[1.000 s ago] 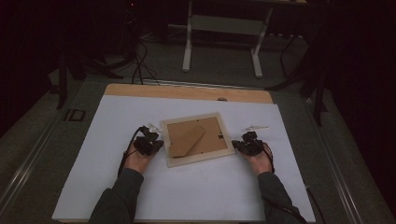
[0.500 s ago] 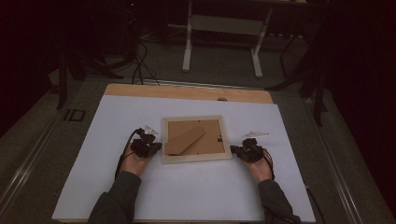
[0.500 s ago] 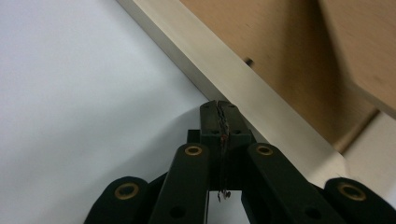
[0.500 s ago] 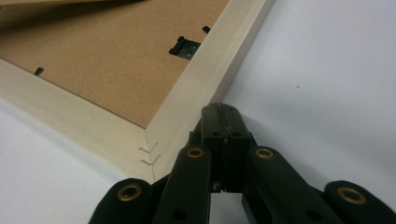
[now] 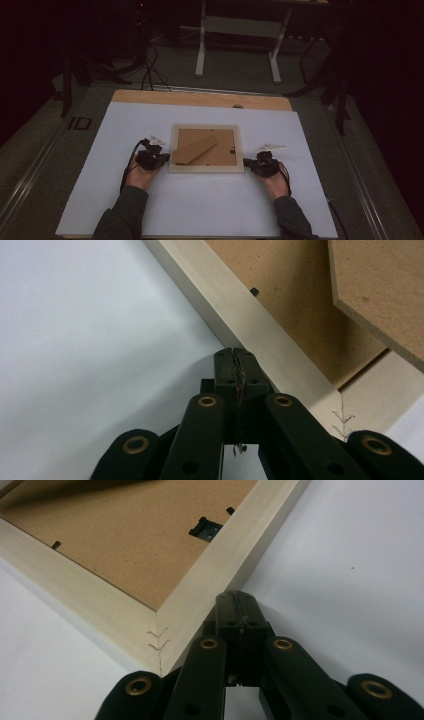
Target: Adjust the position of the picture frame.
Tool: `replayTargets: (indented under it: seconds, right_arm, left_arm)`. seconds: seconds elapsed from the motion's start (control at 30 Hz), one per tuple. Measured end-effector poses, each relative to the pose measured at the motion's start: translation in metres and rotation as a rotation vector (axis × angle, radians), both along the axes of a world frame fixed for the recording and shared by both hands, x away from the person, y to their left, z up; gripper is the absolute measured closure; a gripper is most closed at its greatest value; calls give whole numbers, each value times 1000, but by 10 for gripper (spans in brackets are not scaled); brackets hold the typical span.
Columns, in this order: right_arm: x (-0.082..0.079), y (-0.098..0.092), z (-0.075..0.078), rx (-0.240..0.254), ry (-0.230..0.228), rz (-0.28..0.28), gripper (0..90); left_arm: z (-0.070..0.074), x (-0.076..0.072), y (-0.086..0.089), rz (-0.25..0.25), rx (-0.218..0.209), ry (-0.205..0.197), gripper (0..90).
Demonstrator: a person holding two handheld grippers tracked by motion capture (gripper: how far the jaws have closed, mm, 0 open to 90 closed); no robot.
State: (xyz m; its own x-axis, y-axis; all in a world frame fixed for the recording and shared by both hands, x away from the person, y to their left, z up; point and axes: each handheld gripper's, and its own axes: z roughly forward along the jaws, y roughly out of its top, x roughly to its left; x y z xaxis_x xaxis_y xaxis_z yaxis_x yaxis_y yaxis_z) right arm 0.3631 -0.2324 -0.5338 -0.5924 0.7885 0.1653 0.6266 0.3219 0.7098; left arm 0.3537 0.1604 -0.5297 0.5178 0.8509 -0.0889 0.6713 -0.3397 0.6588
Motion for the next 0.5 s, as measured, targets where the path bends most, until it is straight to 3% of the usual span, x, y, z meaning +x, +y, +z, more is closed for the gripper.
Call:
replayTargets:
  seconds: [0.5]
  right_arm:
    - [-12,0,-2,33,2,-16,900]
  left_arm:
    - [0,0,1,4,-1,-4,900]
